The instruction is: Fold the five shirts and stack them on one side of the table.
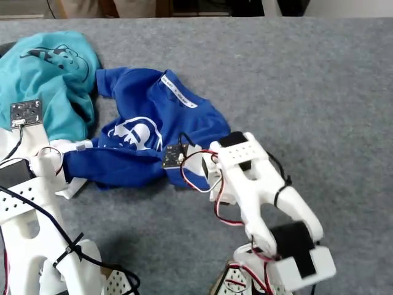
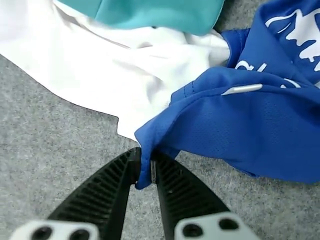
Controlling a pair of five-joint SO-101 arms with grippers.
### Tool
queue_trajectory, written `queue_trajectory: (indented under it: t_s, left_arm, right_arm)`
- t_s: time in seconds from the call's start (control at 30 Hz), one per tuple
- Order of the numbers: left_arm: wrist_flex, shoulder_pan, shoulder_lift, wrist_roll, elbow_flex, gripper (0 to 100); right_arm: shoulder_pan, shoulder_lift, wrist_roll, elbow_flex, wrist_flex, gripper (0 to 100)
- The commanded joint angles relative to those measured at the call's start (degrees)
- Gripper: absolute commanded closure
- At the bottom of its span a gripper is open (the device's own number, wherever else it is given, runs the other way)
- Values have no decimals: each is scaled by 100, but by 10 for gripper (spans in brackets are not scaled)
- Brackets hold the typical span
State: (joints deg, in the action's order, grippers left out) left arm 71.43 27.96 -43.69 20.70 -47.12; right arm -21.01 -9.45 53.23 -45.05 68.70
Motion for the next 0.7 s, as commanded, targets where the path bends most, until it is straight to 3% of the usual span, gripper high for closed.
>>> queue_trajectory:
  t_s: [0.0,0.17,0.67]
  left_arm:
    - [-9,26,-101,26,237,981]
    - [-9,9,-101,26,246,981]
    - [-9,35,-92,26,220,981]
  right_arm:
    - [-92,-576,79,154,290,695]
    - [-101,-602,141,145,255,695]
    - [-101,1147,132,620,-369,695]
